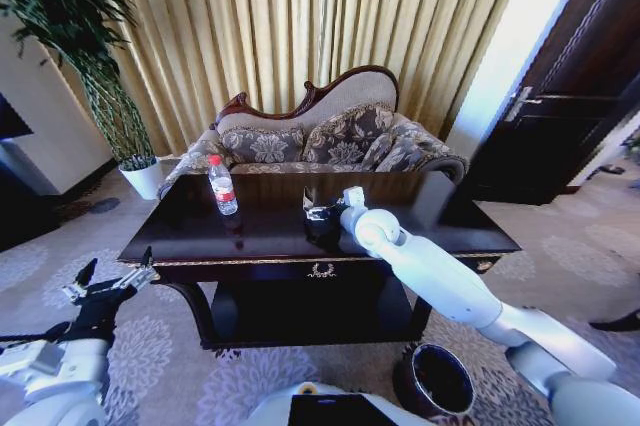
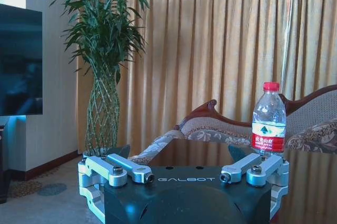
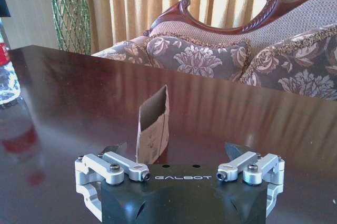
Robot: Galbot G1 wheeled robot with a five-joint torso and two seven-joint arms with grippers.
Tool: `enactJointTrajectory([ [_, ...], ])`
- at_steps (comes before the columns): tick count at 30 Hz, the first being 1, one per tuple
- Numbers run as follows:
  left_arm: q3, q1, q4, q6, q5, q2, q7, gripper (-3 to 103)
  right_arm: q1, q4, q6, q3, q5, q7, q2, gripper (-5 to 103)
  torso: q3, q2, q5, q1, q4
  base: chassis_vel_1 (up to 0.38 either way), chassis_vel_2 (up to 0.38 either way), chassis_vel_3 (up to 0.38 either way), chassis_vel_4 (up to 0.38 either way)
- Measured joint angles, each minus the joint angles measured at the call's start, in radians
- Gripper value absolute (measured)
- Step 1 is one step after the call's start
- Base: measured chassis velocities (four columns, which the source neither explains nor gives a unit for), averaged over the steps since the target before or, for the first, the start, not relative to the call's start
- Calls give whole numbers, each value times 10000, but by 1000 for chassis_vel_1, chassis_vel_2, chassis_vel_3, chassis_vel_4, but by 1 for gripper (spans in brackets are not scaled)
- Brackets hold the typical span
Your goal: Move to the front of the table and place the trash on the table into the trash bin.
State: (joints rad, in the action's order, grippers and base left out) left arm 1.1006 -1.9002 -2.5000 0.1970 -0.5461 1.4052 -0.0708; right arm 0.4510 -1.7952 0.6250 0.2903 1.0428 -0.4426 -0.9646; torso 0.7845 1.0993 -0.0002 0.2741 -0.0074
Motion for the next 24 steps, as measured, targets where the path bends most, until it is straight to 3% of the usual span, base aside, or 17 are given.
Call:
enactJointTrajectory([
  [2, 22, -5, 0, -17, -6, -1, 0, 100, 43, 40, -4, -2, -4, 8, -11, 103, 0, 0, 0, 0, 0, 0, 0, 0, 0],
  [8, 15, -10, 0, -44, -7, 21, 1, 100, 144, 50, -13, -34, -32, 73, -14, 90, 0, 0, 0, 0, 0, 0, 0, 0, 0],
  [12, -14, -11, 0, -44, -7, 34, 0, 100, 230, -1, -51, -128, -128, 135, 26, 68, 0, 0, 0, 0, 0, 0, 0, 0, 0],
  [13, -14, -11, 0, -44, -7, 34, 0, 100, 230, -1, -51, -128, -128, 135, 26, 68, 0, 0, 0, 0, 0, 0, 0, 0, 0],
  [15, -33, -11, 0, -44, -1, 36, 1, 100, 256, -24, -82, -178, -153, 156, 45, 57, 1, 0, 0, 0, -1, 0, 0, 0, 0],
  [17, -38, -11, 0, -44, 3, 38, 1, 100, 267, -37, -91, -202, -158, 164, 51, 57, 0, 0, 0, 0, 0, 0, 0, 0, 0],
  [24, -64, -37, 0, -44, 39, 41, 10, 100, 373, -150, -190, -274, -275, 376, 149, 30, 0, 0, 0, 0, 0, 0, 0, 0, 0],
])
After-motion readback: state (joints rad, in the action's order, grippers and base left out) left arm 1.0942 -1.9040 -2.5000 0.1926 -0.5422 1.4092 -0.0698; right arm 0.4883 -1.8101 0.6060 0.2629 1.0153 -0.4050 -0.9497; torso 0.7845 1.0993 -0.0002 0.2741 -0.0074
